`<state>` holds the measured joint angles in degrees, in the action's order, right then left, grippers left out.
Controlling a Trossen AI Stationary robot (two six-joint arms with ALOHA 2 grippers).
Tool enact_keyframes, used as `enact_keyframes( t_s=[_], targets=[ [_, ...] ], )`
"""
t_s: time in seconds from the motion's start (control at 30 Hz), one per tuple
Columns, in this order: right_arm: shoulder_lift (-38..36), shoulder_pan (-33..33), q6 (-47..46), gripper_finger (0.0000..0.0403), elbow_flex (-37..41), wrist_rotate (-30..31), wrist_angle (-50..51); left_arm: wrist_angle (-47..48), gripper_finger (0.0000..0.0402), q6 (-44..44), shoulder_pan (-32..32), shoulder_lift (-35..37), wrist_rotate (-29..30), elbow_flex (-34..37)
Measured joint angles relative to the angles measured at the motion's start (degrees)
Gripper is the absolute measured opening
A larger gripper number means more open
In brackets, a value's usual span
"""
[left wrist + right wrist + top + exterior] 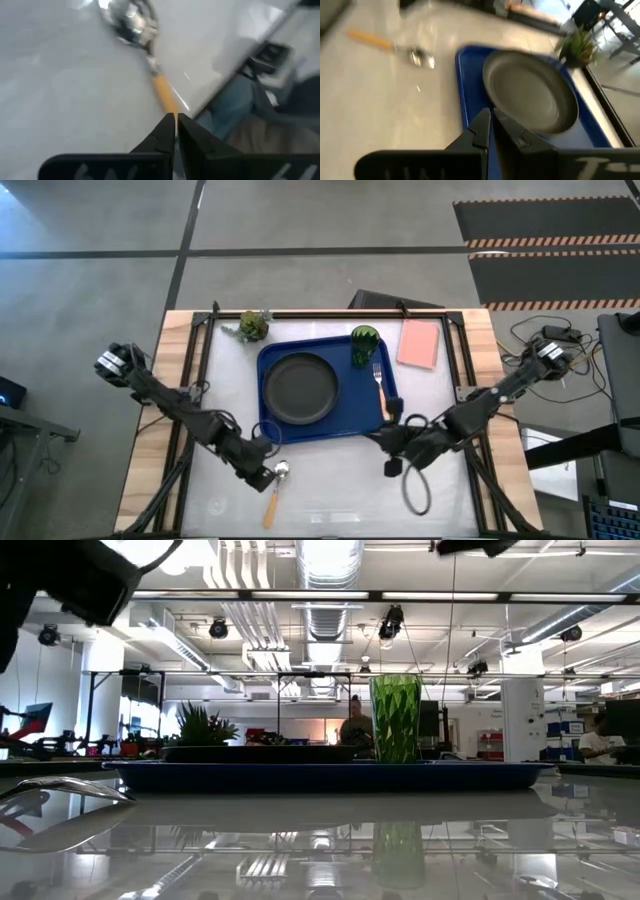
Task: Pick and place plate/cup/fork/spoon on tray
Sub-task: Put the orange spoon on the blue tray between the black plate and the orange fork
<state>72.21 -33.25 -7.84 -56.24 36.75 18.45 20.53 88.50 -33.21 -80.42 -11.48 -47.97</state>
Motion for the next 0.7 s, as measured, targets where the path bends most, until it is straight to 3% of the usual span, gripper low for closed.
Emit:
enact_keyframes(
  t_s=[0.27, 0.47, 0.6, 0.7],
  targets=[
    [-10.21, -1.21, 0.50, 0.0009, 7.27, -0.22, -5.48, 0.23, 0.0000, 7.92, -3.52, -6.14, 8.18, -1.67],
    [-13.89, -0.99, 3.94, 0.0009, 10.42, -0.12, -8.89, -0.05, 0.0000, 8.13, -4.89, -10.04, 16.87, -10.06],
    [-15.10, -0.99, 4.07, 0.0009, 10.44, -0.13, -8.95, 5.03, 0.0000, 12.32, -5.95, -12.94, 21.92, -13.48],
    [-15.15, -0.99, 4.21, 0.0008, 10.44, -0.15, -8.91, 8.86, 0.0000, 18.34, -7.64, -16.36, 22.34, -14.73]
  ],
)
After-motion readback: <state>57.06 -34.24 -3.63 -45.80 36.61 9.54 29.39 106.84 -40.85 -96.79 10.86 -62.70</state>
